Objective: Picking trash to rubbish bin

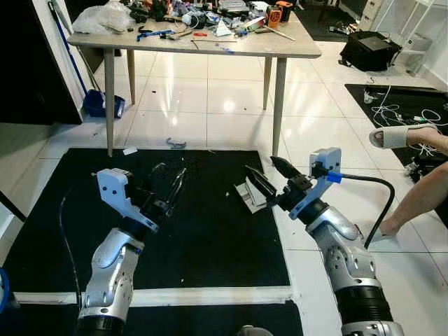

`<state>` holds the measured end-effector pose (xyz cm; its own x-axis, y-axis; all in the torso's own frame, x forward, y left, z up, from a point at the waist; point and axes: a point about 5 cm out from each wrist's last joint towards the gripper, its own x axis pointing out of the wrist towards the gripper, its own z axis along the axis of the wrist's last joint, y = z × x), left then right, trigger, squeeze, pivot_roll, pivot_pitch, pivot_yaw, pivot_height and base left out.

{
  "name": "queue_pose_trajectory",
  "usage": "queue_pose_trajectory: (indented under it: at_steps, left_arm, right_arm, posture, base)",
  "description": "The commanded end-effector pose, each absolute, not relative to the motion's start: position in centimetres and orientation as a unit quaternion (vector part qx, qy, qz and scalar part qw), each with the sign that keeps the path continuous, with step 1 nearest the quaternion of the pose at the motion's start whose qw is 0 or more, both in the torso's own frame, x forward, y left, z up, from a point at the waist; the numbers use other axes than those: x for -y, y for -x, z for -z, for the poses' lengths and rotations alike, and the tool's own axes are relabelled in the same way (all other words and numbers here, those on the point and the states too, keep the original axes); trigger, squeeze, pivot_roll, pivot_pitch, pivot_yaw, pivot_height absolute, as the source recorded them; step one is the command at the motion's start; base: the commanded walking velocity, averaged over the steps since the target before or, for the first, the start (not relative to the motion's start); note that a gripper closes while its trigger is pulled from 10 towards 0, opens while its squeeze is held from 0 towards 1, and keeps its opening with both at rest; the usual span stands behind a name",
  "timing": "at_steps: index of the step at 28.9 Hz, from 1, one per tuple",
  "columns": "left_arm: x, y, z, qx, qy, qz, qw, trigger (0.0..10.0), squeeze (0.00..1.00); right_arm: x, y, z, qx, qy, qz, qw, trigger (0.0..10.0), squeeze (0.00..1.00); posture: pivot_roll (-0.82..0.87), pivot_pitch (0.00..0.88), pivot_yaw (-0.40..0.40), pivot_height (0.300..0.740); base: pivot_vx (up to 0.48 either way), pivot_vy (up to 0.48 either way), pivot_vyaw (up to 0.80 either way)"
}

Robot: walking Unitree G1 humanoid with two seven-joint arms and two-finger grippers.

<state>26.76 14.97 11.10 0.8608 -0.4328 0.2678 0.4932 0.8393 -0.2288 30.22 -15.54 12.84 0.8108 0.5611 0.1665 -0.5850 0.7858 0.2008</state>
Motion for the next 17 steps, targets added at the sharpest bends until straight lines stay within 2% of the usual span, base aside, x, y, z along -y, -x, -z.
queue_pose_trajectory:
  at_steps: [1,2,3,4,13,14,15,16,17]
  left_arm:
    - [-15.17,-26.82,-10.86,0.099,0.145,0.233,0.957,10.0,1.0]
    - [-15.34,-26.92,-10.74,0.096,0.14,0.227,0.959,10.0,1.0]
    - [-15.43,-27.01,-10.64,0.095,0.138,0.227,0.959,10.0,0.0]
    - [-15.5,-27.07,-10.56,0.094,0.137,0.226,0.96,10.0,0.0]
    - [-15.64,-27.19,-10.39,0.096,0.139,0.231,0.958,10.0,0.0]
    - [-15.62,-27.2,-10.38,0.097,0.143,0.233,0.957,10.0,1.0]
    - [-15.6,-27.2,-10.34,0.099,0.147,0.235,0.956,10.0,1.0]
    - [-15.61,-27.22,-10.3,0.099,0.148,0.234,0.956,10.0,1.0]
    - [-15.61,-27.22,-10.3,0.099,0.148,0.234,0.956,10.0,1.0]
  right_arm:
    - [15.63,-30.1,-12.79,0.048,-0.121,-0.304,0.944,10.0,0.0]
    - [15.62,-30.09,-12.84,0.051,-0.124,-0.305,0.943,10.0,0.0]
    - [15.57,-30.03,-12.93,0.056,-0.13,-0.311,0.94,10.0,0.52]
    - [15.48,-29.92,-12.96,0.057,-0.135,-0.32,0.936,10.0,1.0]
    - [15.32,-29.83,-12.87,0.054,-0.133,-0.325,0.935,10.0,1.0]
    - [15.36,-29.85,-12.84,0.054,-0.131,-0.322,0.936,10.0,1.0]
    - [15.4,-29.89,-12.77,0.052,-0.129,-0.319,0.938,10.0,1.0]
    - [15.43,-29.92,-12.72,0.05,-0.129,-0.317,0.938,10.0,0.54]
    - [15.43,-29.92,-12.72,0.05,-0.129,-0.317,0.938,10.0,0.54]
  posture:
    - [0.0,0.0,-0.012,0.74]
    - [0.0,0.0,-0.013,0.74]
    - [0.0,0.0,-0.013,0.74]
    - [0.0,0.0,-0.013,0.74]
    - [0.0,0.0,-0.013,0.74]
    - [0.0,0.0,-0.013,0.74]
    - [0.0,0.0,-0.013,0.74]
    - [0.0,0.0,-0.014,0.74]
    - [0.0,0.0,-0.014,0.74]
  base:
    - [0.0,0.0,0.0]
    - [0.0,0.0,0.0]
    - [0.0,0.0,0.0]
    - [0.0,0.0,0.0]
    - [0.0,0.0,0.0]
    - [0.0,0.0,0.0]
    - [0.0,0.0,0.0]
    - [0.0,0.0,0.0]
    - [0.0,0.0,0.0]
